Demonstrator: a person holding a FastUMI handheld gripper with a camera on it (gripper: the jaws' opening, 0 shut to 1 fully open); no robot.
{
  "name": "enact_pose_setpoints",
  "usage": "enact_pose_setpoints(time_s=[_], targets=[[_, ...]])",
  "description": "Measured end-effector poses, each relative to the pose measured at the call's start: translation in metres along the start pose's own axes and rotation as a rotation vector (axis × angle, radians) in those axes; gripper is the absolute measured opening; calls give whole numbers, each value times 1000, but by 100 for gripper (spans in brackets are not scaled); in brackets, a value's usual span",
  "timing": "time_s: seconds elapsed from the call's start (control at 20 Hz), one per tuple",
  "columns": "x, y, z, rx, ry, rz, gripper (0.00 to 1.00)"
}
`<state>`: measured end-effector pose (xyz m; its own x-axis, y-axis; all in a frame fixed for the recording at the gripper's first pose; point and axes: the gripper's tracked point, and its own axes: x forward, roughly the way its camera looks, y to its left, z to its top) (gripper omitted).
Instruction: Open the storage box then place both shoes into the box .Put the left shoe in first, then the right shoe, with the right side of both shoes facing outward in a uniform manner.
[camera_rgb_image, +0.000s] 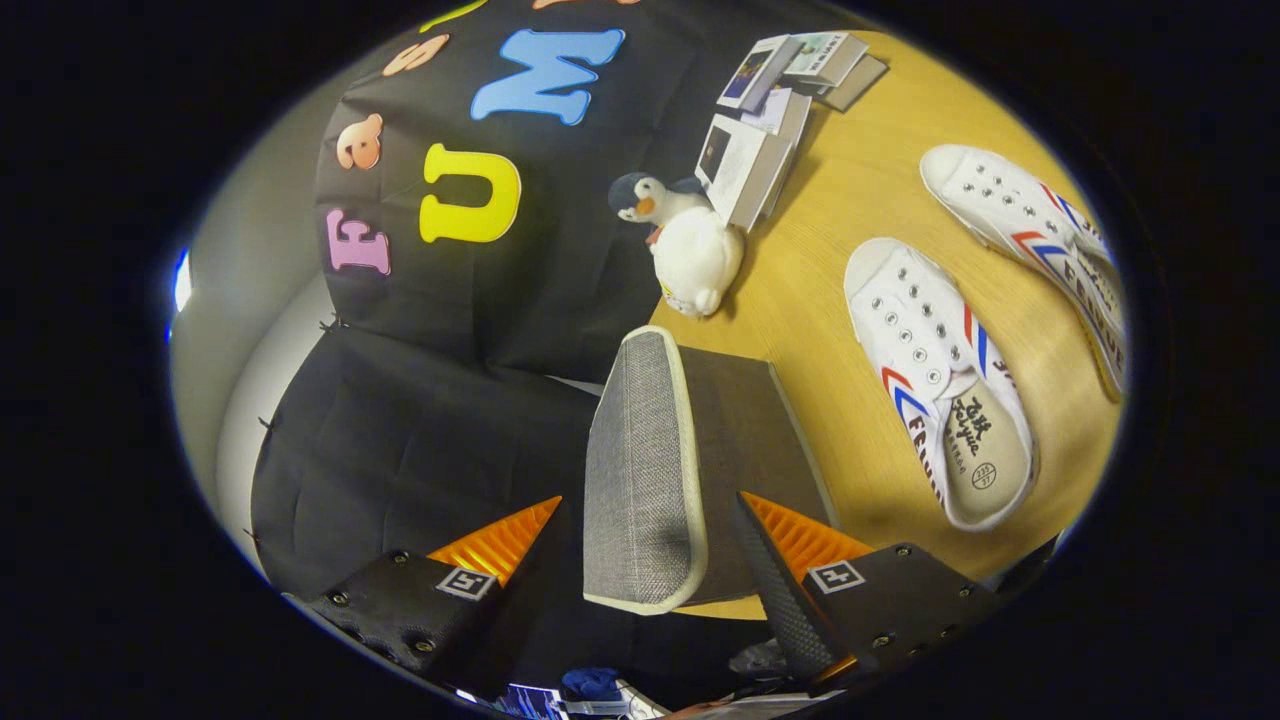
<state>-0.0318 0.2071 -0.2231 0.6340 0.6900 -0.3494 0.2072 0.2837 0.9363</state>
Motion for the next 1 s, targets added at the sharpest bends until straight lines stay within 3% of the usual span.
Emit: enact_pose_setpoints(time_s=[0.2,0.35,0.4,0.45,0.6,0.75,0.95,1.0], targets=[[11,-7,-12,48,41,4,97],[15,-6,-14,70,54,12,89],[17,-5,-15,73,59,13,77],[18,-3,-17,78,77,19,74],[20,0,-28,51,127,17,74],[23,-1,-13,71,80,13,18],[26,6,-30,-28,129,14,17],[22,-4,-6,-33,87,-11,18]])
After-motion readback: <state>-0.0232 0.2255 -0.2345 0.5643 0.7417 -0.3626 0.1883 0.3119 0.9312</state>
